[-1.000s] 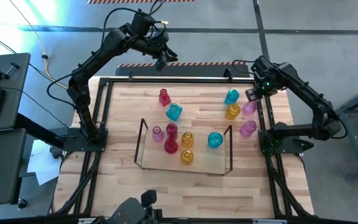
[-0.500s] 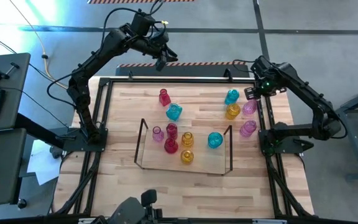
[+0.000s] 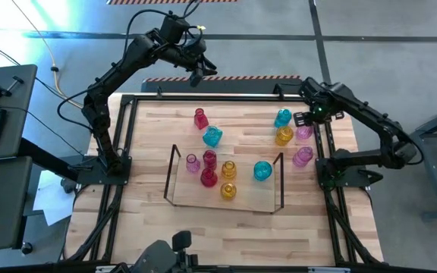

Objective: Sort vases onto shelf
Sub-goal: Put the top violet vase on the shelf aligned with the other violet vase

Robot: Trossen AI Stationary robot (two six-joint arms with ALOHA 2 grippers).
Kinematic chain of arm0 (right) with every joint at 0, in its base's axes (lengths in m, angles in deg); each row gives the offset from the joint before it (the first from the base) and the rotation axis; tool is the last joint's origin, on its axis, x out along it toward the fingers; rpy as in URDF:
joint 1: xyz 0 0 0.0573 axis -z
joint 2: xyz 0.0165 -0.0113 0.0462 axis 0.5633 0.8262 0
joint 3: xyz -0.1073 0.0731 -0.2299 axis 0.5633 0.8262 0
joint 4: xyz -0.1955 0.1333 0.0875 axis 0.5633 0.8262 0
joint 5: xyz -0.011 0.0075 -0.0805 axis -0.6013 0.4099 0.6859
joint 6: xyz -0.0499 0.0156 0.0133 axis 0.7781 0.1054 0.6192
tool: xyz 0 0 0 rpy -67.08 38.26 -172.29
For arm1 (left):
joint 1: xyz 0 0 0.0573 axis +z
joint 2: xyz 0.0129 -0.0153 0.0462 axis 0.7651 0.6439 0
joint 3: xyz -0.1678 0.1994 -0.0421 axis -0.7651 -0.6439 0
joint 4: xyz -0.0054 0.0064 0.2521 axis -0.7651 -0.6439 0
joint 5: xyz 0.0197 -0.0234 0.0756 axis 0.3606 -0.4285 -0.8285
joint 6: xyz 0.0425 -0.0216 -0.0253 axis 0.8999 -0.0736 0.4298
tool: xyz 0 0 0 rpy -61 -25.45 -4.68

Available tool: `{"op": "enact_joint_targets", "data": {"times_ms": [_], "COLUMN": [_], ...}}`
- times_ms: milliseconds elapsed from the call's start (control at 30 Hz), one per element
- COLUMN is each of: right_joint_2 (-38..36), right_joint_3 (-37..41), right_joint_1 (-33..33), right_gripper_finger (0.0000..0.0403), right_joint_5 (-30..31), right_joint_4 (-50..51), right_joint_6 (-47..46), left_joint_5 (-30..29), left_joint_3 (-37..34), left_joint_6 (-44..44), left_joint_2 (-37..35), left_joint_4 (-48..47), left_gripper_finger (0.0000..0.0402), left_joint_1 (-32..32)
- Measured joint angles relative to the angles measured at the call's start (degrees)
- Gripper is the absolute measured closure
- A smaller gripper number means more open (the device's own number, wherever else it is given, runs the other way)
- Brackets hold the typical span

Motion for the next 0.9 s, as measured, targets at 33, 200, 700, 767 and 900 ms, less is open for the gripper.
{"op": "enact_joint_targets", "data": {"times_ms": [33, 200, 700, 767, 900], "right_joint_2": [-0.01, -0.04, -0.04, -0.04, -0.04], "right_joint_3": [0.17, 0.26, 0.26, 0.26, 0.26], "right_joint_1": [-0.38, -0.62, -0.44, -0.46, -0.6], "right_gripper_finger": [0.025, 0.025, 0.0249, 0.0246, 0.023], "right_joint_5": [0.01, -0.1, -1.7, -1.82, -2.47], "right_joint_4": [-0.45, -1.9, -6.26, -5.95, -5.94], "right_joint_6": [-0.2, -0.86, 0.23, 0.23, 0.23], "left_joint_5": [0.0, 0.02, 0.17, 0.5, 0.59], "left_joint_3": [0.0, 0.0, 0.0, 0.0, 0.0], "left_joint_6": [0.0, 0.14, 0.07, 0.0, 0.0], "left_joint_2": [0.0, 0.02, 0.04, 0.04, 0.04], "left_joint_4": [0.02, 0.0, -0.04, -0.18, -1.26], "left_gripper_finger": [0.0302, 0.0302, 0.0302, 0.0302, 0.0302], "left_joint_1": [0.0, 0.03, 0.02, 0.02, 0.0]}}
